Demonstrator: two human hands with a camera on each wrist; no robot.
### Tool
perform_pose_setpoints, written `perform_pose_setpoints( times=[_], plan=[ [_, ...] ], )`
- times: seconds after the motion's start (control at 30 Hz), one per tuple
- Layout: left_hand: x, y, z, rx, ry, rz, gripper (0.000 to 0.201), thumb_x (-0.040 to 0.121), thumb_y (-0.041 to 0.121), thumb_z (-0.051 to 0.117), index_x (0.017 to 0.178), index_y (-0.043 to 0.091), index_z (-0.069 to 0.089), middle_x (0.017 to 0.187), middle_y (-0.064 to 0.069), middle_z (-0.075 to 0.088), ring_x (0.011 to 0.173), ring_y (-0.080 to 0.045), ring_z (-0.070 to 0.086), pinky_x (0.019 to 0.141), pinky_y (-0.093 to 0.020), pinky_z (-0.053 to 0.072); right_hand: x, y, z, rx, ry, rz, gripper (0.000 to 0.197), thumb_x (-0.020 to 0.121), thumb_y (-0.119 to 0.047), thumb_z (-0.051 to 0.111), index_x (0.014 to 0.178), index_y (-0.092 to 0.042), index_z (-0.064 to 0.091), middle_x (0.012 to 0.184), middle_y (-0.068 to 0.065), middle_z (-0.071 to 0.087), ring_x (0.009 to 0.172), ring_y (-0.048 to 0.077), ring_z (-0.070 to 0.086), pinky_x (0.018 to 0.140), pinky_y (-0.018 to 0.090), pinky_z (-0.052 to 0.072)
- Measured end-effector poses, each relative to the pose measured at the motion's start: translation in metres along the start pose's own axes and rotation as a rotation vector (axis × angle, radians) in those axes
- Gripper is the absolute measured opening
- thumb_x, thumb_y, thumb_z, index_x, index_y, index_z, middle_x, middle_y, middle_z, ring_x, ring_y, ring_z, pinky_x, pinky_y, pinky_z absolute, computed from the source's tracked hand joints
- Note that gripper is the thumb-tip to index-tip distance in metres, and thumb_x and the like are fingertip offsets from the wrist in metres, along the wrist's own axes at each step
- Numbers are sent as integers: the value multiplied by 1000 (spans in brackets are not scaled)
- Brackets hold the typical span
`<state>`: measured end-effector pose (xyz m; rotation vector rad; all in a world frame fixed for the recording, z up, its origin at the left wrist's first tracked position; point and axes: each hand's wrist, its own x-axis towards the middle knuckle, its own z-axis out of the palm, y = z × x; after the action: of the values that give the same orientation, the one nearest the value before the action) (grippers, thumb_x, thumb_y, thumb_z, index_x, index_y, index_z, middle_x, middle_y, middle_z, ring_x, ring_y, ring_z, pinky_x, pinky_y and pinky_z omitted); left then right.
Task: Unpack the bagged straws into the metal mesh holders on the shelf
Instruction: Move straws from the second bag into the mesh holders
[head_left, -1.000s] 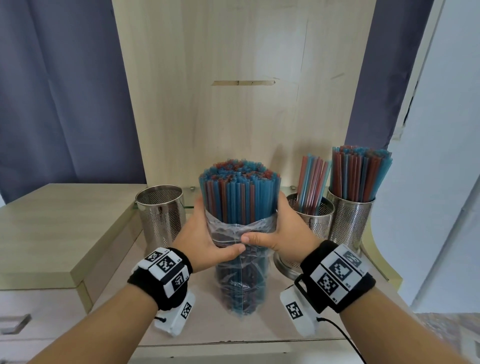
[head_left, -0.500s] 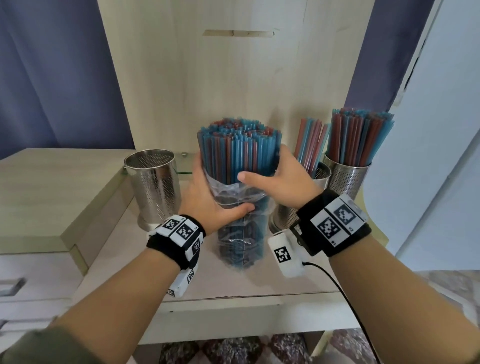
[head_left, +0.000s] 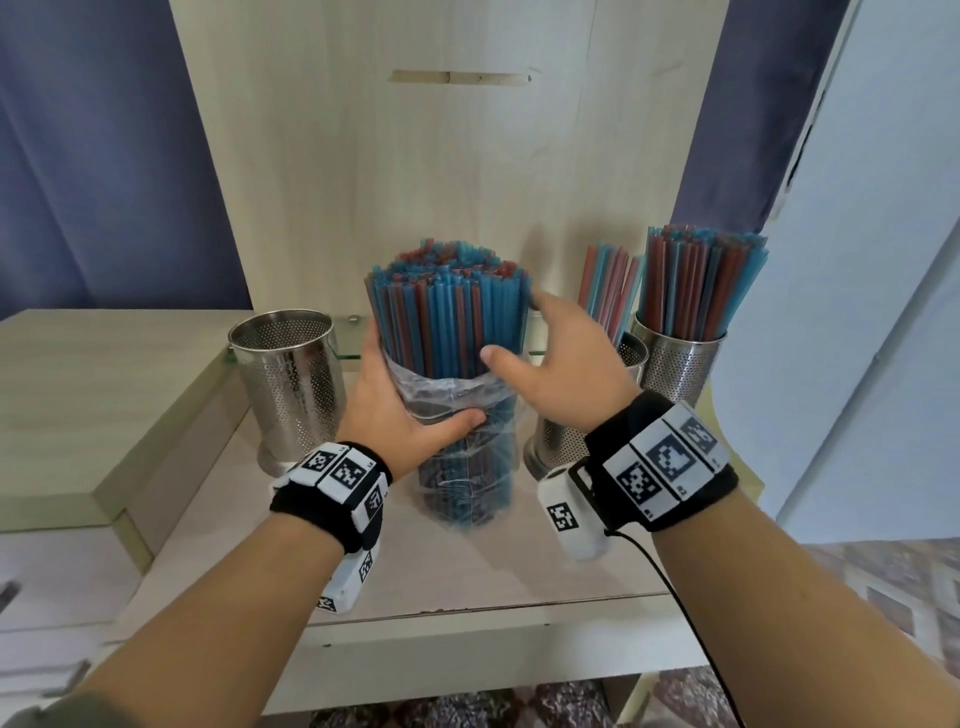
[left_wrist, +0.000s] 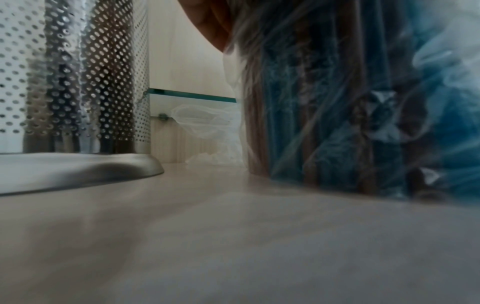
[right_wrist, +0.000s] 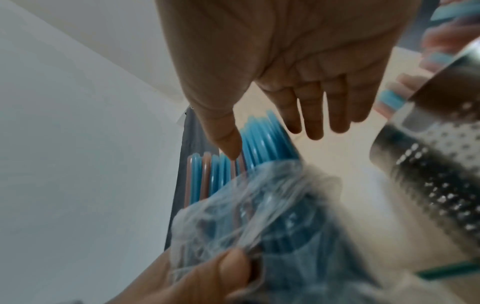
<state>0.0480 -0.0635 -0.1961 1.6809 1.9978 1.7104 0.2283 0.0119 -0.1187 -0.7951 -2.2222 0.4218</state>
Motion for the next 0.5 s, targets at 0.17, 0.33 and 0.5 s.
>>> perform_pose_setpoints(
  times=[0.17, 0.33, 0.5],
  plan=[
    [-2, 3, -1, 83, -7, -19, 129, 53, 56, 88, 151, 18, 12, 145, 3, 44, 132, -12, 45, 112, -33, 37, -11, 31, -14, -143, 230, 245, 80, 79, -58, 67, 142, -15, 42, 142, 13, 44, 132, 32, 39, 109, 44, 36],
    [-1, 4, -1, 109, -21, -34, 126, 53, 58, 86, 150, 19, 15, 145, 2, 44, 131, -15, 45, 109, -29, 36, -19, 54, -7, -77, 181, 382, 113, 68, -69, 71, 151, -7, 24, 150, 17, 34, 140, 32, 31, 115, 44, 30],
    [-2, 7, -2, 105, -28, -44, 129, 53, 59, 85, 151, 17, 13, 147, 1, 42, 133, -14, 43, 110, -30, 36, -21, 73, -10, -22, 198, 379, 89, 53, -76, 69, 125, -24, 56, 119, -1, 62, 112, 17, 58, 101, 39, 49]
  ],
)
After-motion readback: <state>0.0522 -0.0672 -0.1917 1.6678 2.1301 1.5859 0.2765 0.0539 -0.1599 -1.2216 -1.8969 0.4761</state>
